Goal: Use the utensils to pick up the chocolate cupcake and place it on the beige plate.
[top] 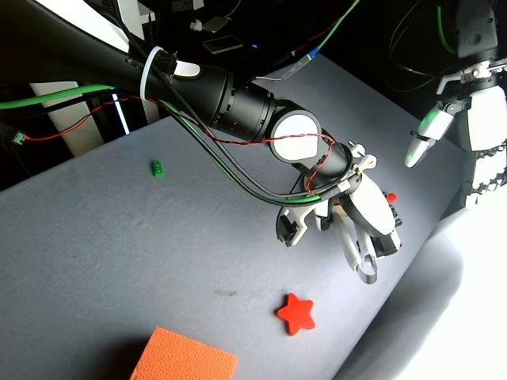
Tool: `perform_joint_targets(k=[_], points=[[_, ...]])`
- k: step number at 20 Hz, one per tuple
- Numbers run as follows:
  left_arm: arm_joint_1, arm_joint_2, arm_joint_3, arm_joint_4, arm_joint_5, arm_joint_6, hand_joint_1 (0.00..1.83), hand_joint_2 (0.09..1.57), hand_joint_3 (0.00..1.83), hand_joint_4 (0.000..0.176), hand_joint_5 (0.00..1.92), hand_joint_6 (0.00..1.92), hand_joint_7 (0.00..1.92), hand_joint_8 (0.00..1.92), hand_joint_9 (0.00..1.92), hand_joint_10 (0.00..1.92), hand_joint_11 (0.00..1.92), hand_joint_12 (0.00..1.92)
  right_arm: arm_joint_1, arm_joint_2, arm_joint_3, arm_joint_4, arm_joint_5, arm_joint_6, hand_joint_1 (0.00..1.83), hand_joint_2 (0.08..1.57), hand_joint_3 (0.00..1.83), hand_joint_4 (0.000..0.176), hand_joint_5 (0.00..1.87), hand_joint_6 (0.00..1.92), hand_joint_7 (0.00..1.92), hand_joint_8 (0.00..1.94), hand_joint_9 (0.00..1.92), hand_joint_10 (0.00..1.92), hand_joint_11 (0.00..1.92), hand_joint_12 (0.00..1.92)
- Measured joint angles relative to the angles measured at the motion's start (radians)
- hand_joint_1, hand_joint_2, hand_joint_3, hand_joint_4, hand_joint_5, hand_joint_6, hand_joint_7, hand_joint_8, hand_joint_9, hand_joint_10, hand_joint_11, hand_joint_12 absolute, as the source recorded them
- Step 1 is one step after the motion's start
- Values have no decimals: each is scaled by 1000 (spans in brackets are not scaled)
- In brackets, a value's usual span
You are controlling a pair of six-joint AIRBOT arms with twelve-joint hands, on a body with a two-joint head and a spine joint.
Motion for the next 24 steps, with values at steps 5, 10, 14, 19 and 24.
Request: perform_joint_targets(k=[5,10,14,19,24], points=[[0,0,0,0,-1,0,521,1029,2,0,156,0,71,0,80,0,0,144,0,4,0,112,-11,-30,954,1083,0,0,694,8,756,89,533,687,238,1384],[0,1,0,1,-2,1,535,1022,0,0,146,4,57,5,81,7,0,134,0,4,-2,195,-35,-51,969,1065,0,0,691,5,755,70,523,688,205,1415],[0,1,0,1,-2,1,525,1019,0,0,159,1,94,3,82,0,0,204,0,12,-2,200,-43,-20,971,1053,0,0,684,9,748,60,514,699,207,1421],[3,1,0,0,-6,1,510,1032,3,0,164,0,81,0,94,0,0,202,-4,29,-2,198,-50,-13,959,1048,0,0,648,3,723,38,470,726,163,1431],[3,1,0,0,-7,1,530,1028,0,0,166,1,55,0,78,2,0,106,-13,29,-2,200,-48,-22,949,1047,0,0,618,7,700,22,447,714,142,1384]])
